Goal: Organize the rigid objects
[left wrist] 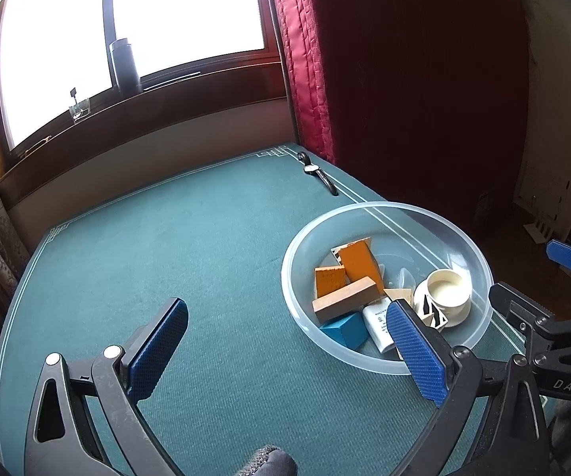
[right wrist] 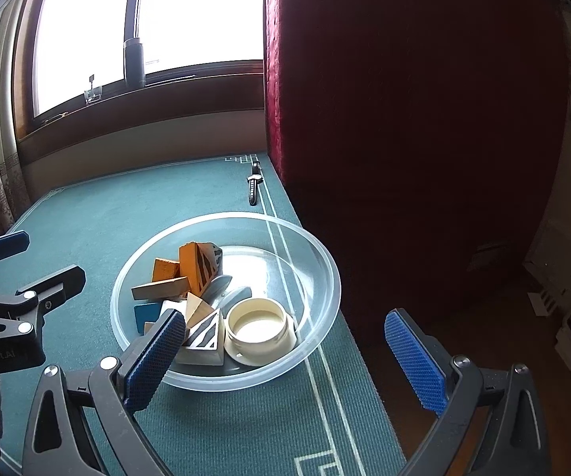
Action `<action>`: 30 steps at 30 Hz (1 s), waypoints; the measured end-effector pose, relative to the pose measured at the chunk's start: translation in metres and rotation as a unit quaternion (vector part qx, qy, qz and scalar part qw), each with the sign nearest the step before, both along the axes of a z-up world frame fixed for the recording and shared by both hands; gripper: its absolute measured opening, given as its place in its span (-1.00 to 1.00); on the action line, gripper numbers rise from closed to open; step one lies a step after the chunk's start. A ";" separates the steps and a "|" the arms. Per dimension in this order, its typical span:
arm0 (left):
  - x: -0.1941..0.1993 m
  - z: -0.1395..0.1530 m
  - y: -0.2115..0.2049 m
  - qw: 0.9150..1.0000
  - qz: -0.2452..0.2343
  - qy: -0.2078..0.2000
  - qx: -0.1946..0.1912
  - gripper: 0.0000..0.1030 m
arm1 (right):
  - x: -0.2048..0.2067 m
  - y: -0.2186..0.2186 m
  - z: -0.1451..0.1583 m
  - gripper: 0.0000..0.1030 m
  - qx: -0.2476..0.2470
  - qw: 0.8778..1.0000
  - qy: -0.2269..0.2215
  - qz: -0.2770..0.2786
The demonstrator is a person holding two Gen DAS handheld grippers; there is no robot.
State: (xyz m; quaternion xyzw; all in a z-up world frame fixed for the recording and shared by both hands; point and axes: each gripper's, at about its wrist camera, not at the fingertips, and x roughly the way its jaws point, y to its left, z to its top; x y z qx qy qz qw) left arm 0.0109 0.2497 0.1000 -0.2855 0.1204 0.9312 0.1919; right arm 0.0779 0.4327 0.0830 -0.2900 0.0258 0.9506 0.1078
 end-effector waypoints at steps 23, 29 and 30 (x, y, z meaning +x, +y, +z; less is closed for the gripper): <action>0.000 -0.010 0.006 1.000 -0.006 -0.015 -0.020 0.96 | -0.002 0.001 -0.005 0.99 0.000 1.000 -0.010 -0.001; 0.001 -0.012 0.005 1.000 -0.009 -0.016 -0.016 0.95 | -0.003 0.001 -0.007 0.99 0.000 1.000 -0.013 -0.002; 0.000 -0.012 0.005 1.000 -0.010 -0.017 -0.016 0.95 | -0.003 0.001 -0.007 0.99 0.000 1.000 -0.013 -0.002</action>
